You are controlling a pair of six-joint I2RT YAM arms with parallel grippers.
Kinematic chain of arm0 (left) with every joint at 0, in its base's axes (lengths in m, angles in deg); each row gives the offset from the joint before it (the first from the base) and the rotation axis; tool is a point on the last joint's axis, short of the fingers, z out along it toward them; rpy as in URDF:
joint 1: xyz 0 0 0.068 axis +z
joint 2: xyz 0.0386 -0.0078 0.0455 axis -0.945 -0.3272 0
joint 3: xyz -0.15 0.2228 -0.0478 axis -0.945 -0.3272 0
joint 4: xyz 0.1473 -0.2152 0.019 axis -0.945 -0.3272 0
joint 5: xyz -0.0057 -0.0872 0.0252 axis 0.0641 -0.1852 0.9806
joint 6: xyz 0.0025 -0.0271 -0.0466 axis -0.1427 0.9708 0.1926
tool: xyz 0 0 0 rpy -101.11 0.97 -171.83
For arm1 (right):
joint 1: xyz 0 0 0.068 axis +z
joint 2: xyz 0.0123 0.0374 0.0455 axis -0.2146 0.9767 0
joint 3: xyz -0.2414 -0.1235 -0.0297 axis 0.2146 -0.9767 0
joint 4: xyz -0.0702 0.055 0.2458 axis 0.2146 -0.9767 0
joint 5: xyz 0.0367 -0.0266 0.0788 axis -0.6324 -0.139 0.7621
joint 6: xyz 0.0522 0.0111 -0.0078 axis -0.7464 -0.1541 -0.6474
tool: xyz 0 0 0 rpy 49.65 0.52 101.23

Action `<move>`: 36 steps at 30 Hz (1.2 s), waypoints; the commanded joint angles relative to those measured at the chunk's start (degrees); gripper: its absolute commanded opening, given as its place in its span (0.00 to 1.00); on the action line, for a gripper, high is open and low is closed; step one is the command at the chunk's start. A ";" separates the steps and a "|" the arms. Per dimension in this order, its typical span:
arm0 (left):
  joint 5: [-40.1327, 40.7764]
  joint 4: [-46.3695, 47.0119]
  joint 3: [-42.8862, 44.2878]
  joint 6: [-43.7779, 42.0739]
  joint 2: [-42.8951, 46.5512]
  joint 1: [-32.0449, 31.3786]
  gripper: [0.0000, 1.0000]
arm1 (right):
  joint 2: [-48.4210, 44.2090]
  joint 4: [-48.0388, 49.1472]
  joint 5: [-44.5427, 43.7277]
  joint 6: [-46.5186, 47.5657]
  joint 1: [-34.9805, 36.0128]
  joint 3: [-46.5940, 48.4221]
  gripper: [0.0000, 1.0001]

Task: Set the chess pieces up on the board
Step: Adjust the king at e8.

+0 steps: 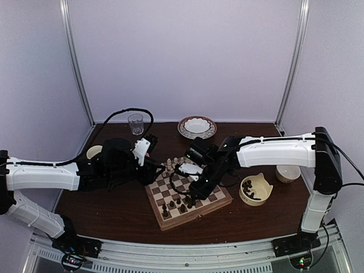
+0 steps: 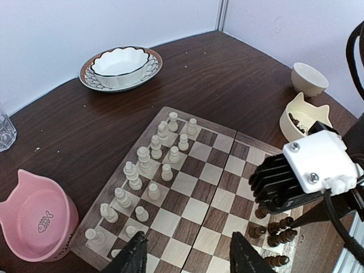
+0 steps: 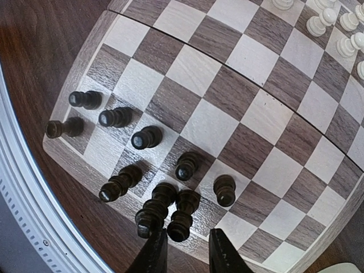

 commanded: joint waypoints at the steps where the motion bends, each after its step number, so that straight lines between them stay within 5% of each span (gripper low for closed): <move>1: -0.96 0.68 1.15 0.39 0.50 0.03 0.50 | 1.34 -0.53 -0.10 0.65 0.39 1.92 0.27; 36: -1.06 0.41 1.19 0.39 0.78 0.02 0.50 | 1.65 -2.75 0.57 0.90 0.52 2.62 0.13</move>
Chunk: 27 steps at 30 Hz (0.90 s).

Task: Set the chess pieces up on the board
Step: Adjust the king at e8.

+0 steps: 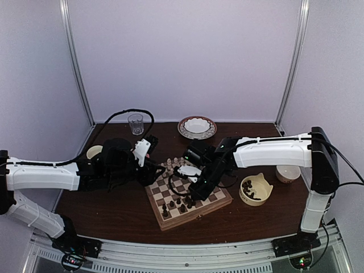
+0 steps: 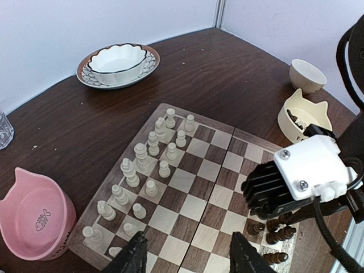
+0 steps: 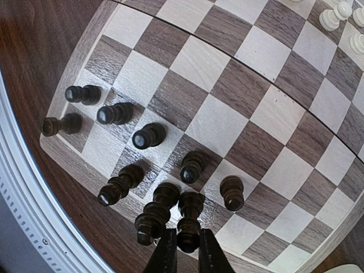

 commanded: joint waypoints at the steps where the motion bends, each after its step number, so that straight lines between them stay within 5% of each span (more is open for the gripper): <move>1: -0.40 1.05 1.22 0.39 0.76 0.00 0.50 | -0.34 -1.76 -0.32 0.78 0.31 1.52 0.12; 27: -0.40 1.05 1.13 0.39 0.97 0.01 0.50 | -2.21 -4.16 -3.77 1.56 0.34 1.03 0.11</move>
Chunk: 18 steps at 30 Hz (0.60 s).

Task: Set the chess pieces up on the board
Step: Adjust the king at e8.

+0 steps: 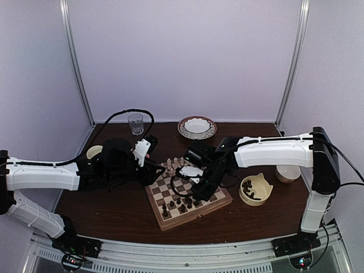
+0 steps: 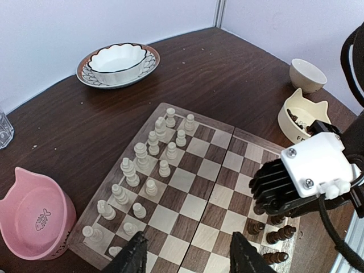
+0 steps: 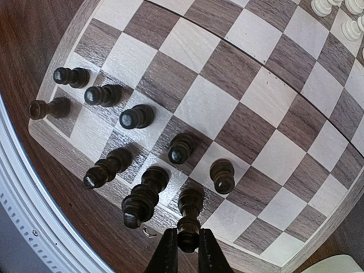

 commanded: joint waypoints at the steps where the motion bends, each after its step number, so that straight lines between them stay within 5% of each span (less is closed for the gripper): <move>1: -0.43 1.22 1.13 0.39 0.93 0.02 0.50 | -1.63 -1.52 -1.76 0.45 0.26 1.02 0.11; 5: -0.49 1.21 1.07 0.39 1.01 0.05 0.50 | -1.53 -1.52 -1.81 0.53 0.30 1.04 0.14; 10: -0.44 1.22 1.05 0.39 1.23 0.04 0.50 | -2.06 -1.12 -1.82 0.41 0.26 0.93 0.35; 18: 0.07 1.95 0.04 0.22 2.71 -0.06 0.51 | -10.94 4.48 -2.36 -0.30 -0.07 -3.32 0.44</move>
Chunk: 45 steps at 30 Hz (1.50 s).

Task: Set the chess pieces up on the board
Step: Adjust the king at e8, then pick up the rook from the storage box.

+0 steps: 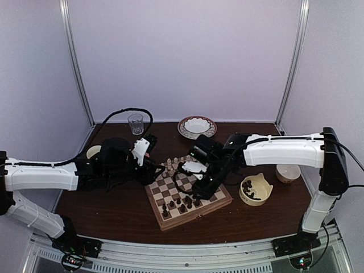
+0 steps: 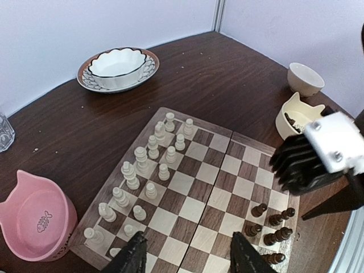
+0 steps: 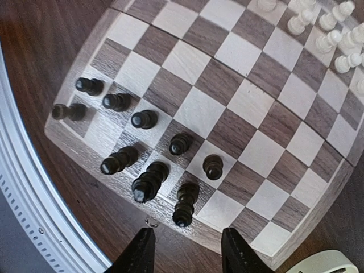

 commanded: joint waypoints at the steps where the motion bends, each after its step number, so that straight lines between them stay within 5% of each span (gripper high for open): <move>1: 0.23 2.07 -0.25 0.21 2.20 -0.06 0.51 | -9.15 4.78 -2.10 -0.63 -0.34 -3.26 0.45; 11: 0.36 4.77 -2.54 -0.80 2.20 -0.01 0.51 | -28.26 18.69 -13.90 -10.18 -14.02 -22.25 0.36; 17: -0.59 5.96 -2.80 -0.52 0.81 -0.07 0.51 | -32.21 25.12 -17.46 -15.30 -21.74 -34.72 0.26; 22: -0.47 6.51 -3.38 -0.49 0.71 -0.07 0.50 | -30.79 26.07 -22.51 -18.12 -23.68 -38.31 0.23; 45: -0.30 5.79 -3.76 -0.40 3.22 -0.07 0.51 | -15.64 26.12 -15.85 -21.10 -26.97 -36.64 0.18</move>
